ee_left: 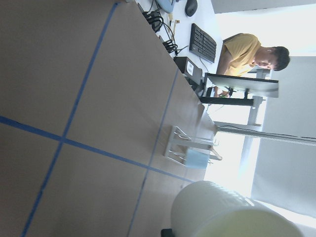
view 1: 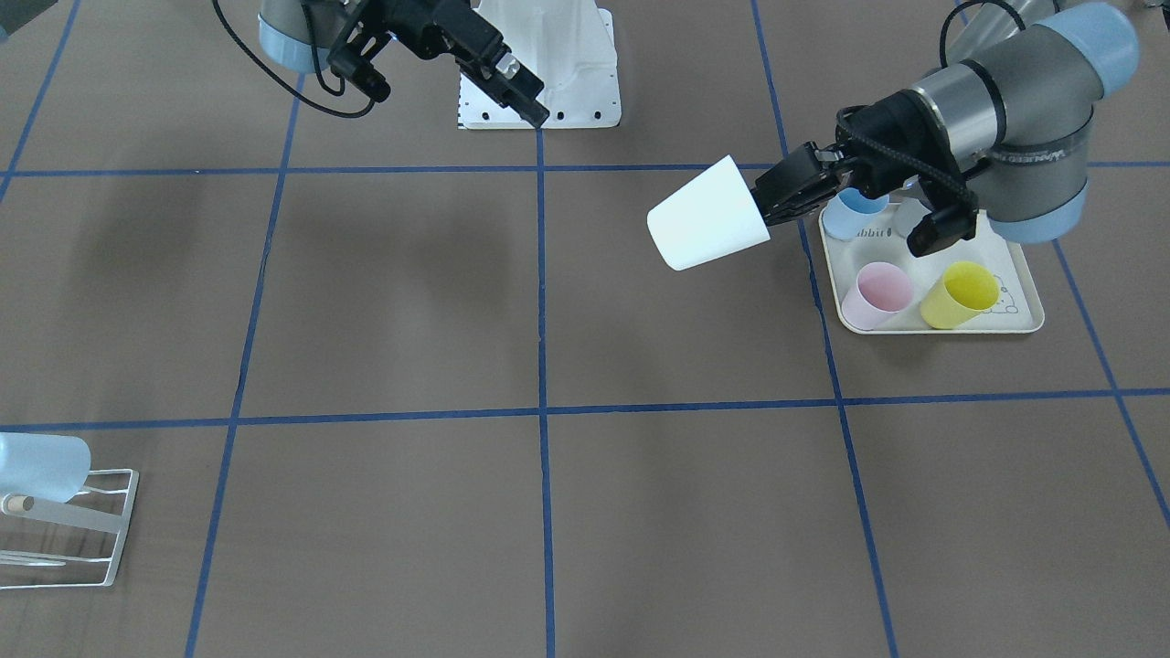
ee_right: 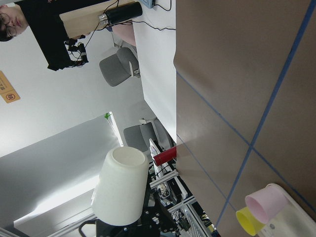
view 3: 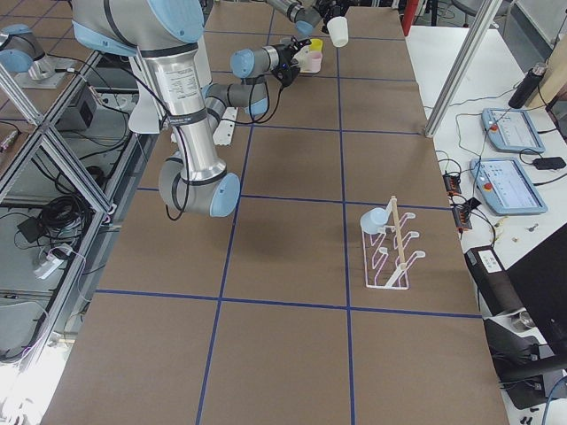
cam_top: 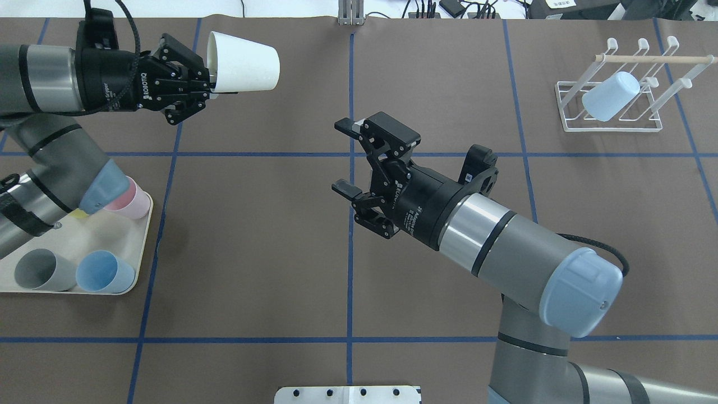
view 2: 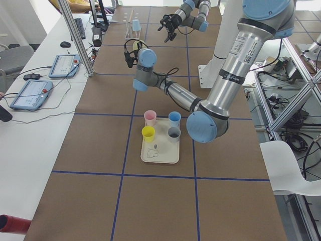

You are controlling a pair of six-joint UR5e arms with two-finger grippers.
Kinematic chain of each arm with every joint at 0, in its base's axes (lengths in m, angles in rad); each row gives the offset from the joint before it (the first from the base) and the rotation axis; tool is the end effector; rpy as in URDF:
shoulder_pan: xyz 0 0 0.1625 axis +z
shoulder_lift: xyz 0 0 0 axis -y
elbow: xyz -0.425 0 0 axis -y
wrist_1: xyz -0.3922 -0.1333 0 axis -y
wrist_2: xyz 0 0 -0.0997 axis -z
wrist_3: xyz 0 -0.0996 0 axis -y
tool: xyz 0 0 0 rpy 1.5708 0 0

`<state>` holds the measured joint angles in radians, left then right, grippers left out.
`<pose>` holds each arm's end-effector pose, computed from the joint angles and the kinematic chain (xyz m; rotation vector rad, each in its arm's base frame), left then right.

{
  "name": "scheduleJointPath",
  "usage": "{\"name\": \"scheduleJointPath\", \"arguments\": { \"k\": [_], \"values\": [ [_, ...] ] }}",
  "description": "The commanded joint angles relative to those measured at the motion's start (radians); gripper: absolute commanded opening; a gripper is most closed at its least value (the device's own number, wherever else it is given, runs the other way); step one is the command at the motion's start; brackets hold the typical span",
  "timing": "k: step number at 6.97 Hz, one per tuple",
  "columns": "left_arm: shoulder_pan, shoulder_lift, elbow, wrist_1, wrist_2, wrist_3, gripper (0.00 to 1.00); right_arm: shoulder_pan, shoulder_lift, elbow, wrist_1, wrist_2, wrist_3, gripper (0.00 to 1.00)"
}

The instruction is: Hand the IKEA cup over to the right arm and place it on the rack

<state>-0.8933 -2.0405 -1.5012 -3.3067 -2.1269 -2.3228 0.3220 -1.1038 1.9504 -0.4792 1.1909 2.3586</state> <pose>0.2954 -0.4960 0.2592 -0.1759 2.0629 -0.4272 -0.4220 -0.3203 0.1220 -0.2105 -2.0642 1.0803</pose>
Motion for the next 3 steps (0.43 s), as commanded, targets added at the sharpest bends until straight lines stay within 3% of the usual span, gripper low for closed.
{"name": "scheduleJointPath", "arguments": {
  "k": [1, 3],
  "values": [
    [0.08, -0.045, 0.022, -0.109, 0.047, -0.133, 0.0, 0.009, 0.05, -0.033, -0.006, -0.016, 0.001, 1.0],
    [0.14, -0.046, -0.01, -0.106, 0.041, -0.136, 0.0, 0.029, 0.05, -0.033, -0.01, -0.016, 0.001, 1.0]
  ]
}}
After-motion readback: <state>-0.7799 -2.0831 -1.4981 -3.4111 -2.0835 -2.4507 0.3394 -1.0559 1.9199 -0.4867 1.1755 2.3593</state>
